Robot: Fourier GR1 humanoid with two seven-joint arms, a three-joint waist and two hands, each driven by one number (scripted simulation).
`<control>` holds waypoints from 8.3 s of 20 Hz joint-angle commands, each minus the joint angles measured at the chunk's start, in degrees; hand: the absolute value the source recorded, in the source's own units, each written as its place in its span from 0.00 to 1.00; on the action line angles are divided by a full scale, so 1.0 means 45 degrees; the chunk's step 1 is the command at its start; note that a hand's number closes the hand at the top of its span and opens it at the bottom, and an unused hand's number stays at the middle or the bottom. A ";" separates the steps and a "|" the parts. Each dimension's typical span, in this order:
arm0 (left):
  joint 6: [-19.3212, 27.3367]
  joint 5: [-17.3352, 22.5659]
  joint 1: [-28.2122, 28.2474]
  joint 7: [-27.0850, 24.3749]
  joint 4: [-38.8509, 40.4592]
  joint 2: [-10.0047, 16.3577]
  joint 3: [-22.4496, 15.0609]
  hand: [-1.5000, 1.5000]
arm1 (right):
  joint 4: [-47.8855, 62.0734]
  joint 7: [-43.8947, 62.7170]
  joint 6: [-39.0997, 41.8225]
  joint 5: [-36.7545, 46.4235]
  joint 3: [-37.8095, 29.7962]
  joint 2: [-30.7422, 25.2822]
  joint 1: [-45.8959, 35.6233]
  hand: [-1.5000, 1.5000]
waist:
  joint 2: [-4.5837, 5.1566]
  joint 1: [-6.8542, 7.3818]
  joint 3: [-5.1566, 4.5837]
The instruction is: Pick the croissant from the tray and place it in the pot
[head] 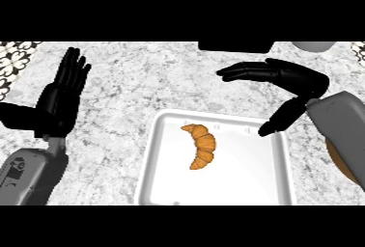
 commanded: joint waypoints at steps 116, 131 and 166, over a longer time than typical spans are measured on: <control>-0.1260 -0.2126 0.1535 0.0327 -0.0342 -0.1741 0.3041 0.50 | 0.0719 2.4337 -0.7920 1.7463 -0.6239 0.1494 -0.0602 1.00 | -0.0592 -0.1968 -0.0040; -0.1631 -0.2422 0.1167 0.0442 -0.0245 -0.1973 0.2743 0.50 | -0.4573 2.2580 -0.7061 1.5876 -0.8718 0.1915 0.5192 1.00 | -0.0311 -0.0951 -0.0036; -0.1992 -0.2714 0.0853 0.0111 0.0064 -0.2094 0.3172 0.50 | -1.0664 1.6878 -1.4199 0.6299 -1.3566 0.4006 0.9872 0.00 | -0.0328 -0.1114 -0.0036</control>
